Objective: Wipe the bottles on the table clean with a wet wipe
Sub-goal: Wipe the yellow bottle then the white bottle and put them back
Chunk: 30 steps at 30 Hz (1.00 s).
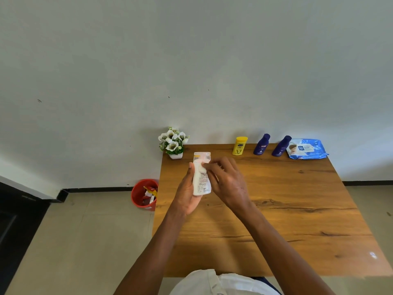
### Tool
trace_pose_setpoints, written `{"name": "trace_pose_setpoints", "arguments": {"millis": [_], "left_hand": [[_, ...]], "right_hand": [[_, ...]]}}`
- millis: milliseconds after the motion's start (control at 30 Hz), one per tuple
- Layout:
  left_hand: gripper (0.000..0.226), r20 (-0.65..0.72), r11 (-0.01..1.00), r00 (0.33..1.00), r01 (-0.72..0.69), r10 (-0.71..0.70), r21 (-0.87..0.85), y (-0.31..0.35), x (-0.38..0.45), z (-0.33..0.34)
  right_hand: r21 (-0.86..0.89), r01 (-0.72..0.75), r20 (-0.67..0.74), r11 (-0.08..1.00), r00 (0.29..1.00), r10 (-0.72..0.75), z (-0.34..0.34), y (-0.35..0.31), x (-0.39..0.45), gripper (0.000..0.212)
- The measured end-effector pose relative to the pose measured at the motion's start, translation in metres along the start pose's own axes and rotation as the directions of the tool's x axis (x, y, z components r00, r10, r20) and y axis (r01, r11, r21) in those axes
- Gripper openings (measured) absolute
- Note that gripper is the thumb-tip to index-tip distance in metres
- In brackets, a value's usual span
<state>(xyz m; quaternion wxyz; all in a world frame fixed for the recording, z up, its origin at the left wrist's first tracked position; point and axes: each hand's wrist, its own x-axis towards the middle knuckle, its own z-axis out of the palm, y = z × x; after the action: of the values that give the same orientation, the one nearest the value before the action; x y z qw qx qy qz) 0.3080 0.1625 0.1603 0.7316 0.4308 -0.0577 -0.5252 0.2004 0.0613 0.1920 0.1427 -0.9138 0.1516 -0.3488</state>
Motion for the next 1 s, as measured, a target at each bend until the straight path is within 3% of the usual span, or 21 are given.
{"name": "trace_pose_setpoints", "arguments": {"millis": [233,400,533,700,867,1000], "left_hand": [[0.057,-0.003,0.999,1.0,-0.002,0.002,-0.048,0.002,-0.001,0.001],[0.061,0.007,1.0,1.0,0.002,-0.001,-0.03,0.003,0.0,0.005],[0.06,-0.01,0.999,1.0,0.015,-0.015,-0.039,0.003,0.001,0.003],[0.062,0.033,1.0,0.999,-0.002,0.002,-0.007,0.001,0.001,0.005],[0.06,0.023,0.999,1.0,0.006,-0.005,-0.033,0.0,0.0,0.005],[0.068,0.027,1.0,1.0,-0.016,0.016,-0.023,0.003,-0.002,0.005]], "right_hand": [[-0.039,0.081,0.035,0.996,0.996,-0.08,0.002,-0.007,-0.006,0.022],[-0.071,-0.006,-0.045,0.997,0.999,0.003,0.0,-0.007,0.001,0.021],[-0.089,0.072,-0.01,0.993,0.997,-0.074,0.002,-0.012,-0.003,0.022],[-0.096,-0.034,-0.061,0.995,0.998,0.028,-0.002,-0.002,0.002,0.022],[-0.103,0.067,-0.003,0.992,0.998,-0.068,-0.001,-0.009,-0.004,0.023],[-0.124,-0.046,0.009,0.991,0.999,0.048,-0.002,0.003,-0.004,0.02]]}}
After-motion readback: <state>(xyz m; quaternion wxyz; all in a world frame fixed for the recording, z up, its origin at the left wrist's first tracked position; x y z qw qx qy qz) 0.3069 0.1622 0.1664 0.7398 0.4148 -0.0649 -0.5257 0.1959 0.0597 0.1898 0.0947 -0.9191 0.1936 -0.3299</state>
